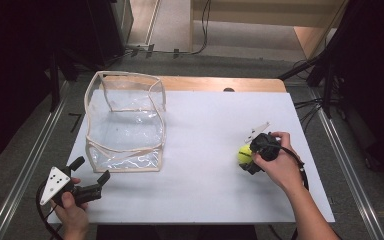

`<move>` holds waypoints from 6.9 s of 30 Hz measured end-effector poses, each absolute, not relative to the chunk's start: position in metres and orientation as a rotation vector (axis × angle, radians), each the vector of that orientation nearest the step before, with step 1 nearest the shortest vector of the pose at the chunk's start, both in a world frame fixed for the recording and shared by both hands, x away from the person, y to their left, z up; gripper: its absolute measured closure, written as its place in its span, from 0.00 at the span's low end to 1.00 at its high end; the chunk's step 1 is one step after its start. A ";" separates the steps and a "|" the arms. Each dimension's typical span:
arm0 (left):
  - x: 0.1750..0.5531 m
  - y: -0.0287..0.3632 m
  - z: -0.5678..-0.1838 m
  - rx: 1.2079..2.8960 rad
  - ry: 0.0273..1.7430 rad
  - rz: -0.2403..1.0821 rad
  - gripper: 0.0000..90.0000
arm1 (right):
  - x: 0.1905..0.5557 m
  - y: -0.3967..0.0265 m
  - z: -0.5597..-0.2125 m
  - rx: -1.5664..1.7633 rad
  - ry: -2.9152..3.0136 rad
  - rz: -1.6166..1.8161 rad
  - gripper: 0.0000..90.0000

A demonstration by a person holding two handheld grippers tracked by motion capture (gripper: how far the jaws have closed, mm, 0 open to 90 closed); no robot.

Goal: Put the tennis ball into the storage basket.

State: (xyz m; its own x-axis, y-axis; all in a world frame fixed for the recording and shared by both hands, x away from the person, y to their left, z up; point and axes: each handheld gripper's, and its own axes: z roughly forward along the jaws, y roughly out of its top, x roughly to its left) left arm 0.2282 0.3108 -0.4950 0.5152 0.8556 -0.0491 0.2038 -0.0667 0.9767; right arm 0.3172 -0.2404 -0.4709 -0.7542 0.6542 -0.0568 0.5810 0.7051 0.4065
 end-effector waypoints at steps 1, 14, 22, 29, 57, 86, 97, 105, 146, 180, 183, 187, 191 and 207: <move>0.228 0.311 -0.495 1.579 0.934 0.691 0.00 | 0.318 -0.239 -0.471 0.994 2.720 0.544 0.00; 0.228 0.311 -0.495 1.580 0.933 0.690 0.00 | 0.324 -0.232 -0.478 0.983 2.747 0.496 0.00; 0.228 0.311 -0.495 1.581 0.933 0.690 0.00 | 0.325 -0.229 -0.480 0.998 2.726 0.471 0.12; 0.228 0.311 -0.495 1.581 0.933 0.689 0.00 | 0.326 -0.227 -0.481 1.006 2.730 0.463 0.20; 0.228 0.311 -0.495 1.578 0.938 0.685 0.00 | 0.330 -0.218 -0.473 0.986 2.743 0.450 0.25; 0.229 0.311 -0.495 1.580 0.939 0.681 0.00 | 0.338 -0.180 -0.464 0.906 2.792 0.473 0.25; 0.229 0.312 -0.495 1.579 0.936 0.679 0.00 | 0.343 -0.165 -0.460 0.872 2.808 0.510 0.25; 0.229 0.312 -0.495 1.577 0.937 0.677 0.00 | 0.347 -0.156 -0.454 0.872 2.826 0.531 0.25; 0.228 0.312 -0.495 1.577 0.937 0.679 0.00 | 0.355 -0.113 -0.405 0.720 2.899 0.580 0.25; 0.229 0.312 -0.495 1.577 0.935 0.667 0.00 | 0.370 -0.084 -0.370 0.663 2.970 0.584 0.26; 0.229 0.312 -0.495 1.577 0.935 0.667 0.00 | 0.372 -0.081 -0.367 0.658 2.972 0.588 0.26; 0.229 0.313 -0.495 1.578 0.935 0.663 0.00 | 0.373 -0.076 -0.359 0.635 2.979 0.581 0.26; 0.229 0.313 -0.495 1.577 0.935 0.662 0.00 | 0.374 -0.074 -0.354 0.626 2.981 0.579 0.26; 0.229 0.312 -0.495 1.573 0.936 0.658 0.00 | 0.379 -0.065 -0.333 0.590 3.000 0.605 0.26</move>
